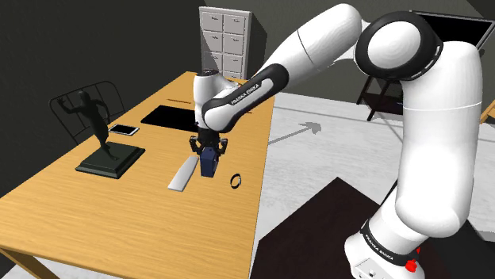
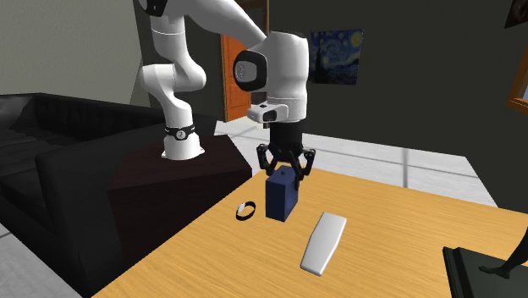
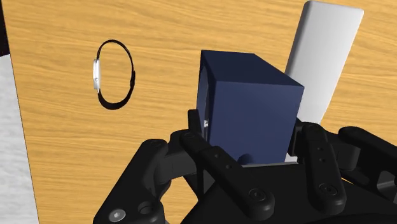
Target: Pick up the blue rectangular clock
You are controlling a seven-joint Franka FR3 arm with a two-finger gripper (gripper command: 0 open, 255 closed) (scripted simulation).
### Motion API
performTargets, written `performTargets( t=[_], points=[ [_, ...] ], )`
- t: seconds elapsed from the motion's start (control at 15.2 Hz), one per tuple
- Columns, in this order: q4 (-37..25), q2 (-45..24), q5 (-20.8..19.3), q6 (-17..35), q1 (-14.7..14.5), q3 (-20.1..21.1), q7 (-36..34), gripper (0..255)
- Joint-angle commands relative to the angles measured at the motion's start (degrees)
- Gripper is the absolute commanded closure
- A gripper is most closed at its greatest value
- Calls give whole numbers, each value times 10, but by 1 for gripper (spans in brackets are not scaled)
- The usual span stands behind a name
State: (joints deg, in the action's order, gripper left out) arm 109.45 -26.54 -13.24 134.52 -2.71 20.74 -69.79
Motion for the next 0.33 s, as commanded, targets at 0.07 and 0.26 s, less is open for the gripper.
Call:
performTargets(
  t=[0.07,0.26],
  points=[
    [-4,14,8,-17,3,5,5,255],
    [-5,20,10,-24,5,6,7,255]
  ],
)
